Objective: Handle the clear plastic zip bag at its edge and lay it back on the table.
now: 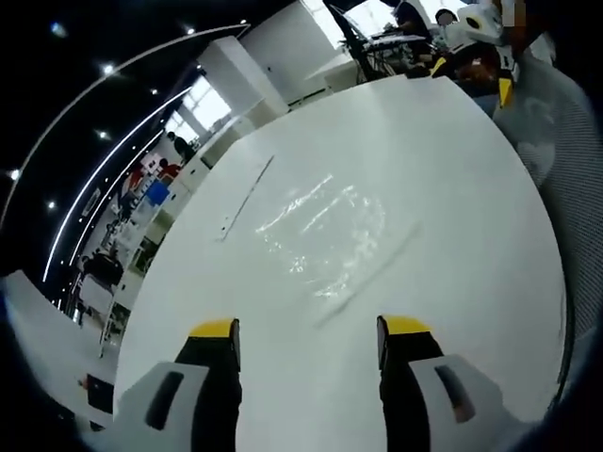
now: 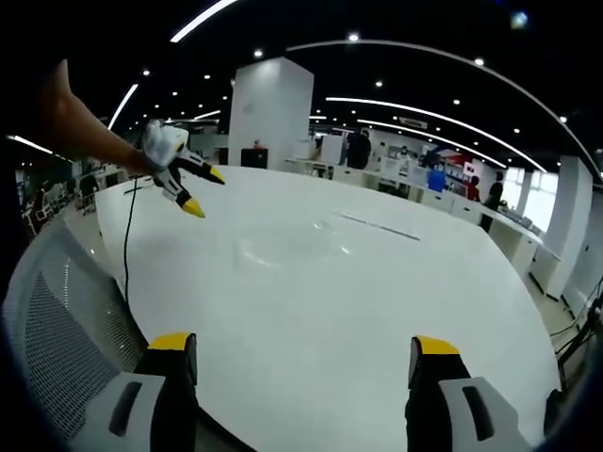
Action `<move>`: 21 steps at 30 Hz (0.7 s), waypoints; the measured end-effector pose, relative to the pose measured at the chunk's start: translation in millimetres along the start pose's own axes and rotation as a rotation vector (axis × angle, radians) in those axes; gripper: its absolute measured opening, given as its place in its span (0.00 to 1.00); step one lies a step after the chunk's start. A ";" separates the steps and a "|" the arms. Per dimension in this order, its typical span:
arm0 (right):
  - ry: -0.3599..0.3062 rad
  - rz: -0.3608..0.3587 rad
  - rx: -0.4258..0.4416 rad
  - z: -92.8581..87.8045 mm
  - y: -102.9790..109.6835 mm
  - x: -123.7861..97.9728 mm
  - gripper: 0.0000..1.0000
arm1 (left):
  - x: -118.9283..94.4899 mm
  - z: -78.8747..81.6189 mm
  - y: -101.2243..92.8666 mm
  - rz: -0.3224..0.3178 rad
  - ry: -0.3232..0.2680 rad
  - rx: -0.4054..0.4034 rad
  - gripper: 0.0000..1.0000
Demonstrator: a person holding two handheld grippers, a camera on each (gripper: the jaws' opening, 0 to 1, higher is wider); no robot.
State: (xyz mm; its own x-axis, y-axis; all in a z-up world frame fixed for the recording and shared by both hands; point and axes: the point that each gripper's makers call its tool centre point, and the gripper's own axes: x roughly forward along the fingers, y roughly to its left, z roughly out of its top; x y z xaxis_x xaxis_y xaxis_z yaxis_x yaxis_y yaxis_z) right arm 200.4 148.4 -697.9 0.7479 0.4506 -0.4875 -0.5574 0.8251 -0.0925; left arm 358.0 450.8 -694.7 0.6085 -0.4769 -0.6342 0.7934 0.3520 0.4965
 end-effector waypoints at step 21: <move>0.031 -0.012 0.012 -5.6 -3.5 0.7 0.91 | 35.1 -15.8 0.4 -0.063 0.054 0.195 0.44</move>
State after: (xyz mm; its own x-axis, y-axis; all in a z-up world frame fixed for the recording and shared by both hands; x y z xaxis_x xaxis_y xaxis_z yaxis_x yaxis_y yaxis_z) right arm 200.8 143.9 -702.8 0.7432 0.4299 -0.5127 -0.5438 0.8346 -0.0885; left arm 379.9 446.9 -726.2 0.5622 -0.4471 -0.6958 0.8152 0.1578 0.5572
